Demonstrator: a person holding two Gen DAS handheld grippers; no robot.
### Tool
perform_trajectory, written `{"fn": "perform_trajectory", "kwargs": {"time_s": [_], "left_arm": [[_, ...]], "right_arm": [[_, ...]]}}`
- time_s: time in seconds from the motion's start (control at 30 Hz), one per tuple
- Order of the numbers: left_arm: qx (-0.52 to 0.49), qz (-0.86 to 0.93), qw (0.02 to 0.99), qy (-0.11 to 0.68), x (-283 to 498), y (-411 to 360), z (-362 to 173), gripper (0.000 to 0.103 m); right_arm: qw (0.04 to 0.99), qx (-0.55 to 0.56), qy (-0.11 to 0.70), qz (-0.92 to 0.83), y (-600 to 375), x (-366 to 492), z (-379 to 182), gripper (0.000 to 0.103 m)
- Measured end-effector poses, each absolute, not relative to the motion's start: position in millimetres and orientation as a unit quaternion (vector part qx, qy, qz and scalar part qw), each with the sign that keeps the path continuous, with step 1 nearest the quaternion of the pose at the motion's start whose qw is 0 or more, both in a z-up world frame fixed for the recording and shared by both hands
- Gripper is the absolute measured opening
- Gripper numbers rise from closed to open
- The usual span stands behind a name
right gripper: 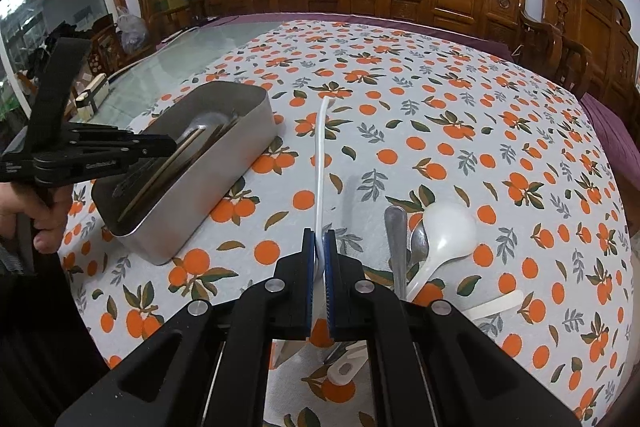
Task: Organize utensils
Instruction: 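Carry the metal spoon into the tray and open the left tool while the right tool carries the white spoon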
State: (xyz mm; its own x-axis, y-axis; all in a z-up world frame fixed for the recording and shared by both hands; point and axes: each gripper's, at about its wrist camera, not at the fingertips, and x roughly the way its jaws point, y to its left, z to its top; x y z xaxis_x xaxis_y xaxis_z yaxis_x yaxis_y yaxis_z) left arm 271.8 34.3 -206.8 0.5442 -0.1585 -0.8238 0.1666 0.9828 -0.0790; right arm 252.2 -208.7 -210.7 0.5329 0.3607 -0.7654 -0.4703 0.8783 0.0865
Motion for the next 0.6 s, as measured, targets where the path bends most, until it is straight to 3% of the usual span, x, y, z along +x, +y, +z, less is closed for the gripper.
{"fn": "perform_trajectory", "kwargs": {"time_s": [0.6], "left_arm": [[-0.005,-0.069,0.911,0.407,265,65,-159,0.007]], "right_arm": [[0.866,-0.040,0.412,0.282,-136,261,-179,0.006]]}}
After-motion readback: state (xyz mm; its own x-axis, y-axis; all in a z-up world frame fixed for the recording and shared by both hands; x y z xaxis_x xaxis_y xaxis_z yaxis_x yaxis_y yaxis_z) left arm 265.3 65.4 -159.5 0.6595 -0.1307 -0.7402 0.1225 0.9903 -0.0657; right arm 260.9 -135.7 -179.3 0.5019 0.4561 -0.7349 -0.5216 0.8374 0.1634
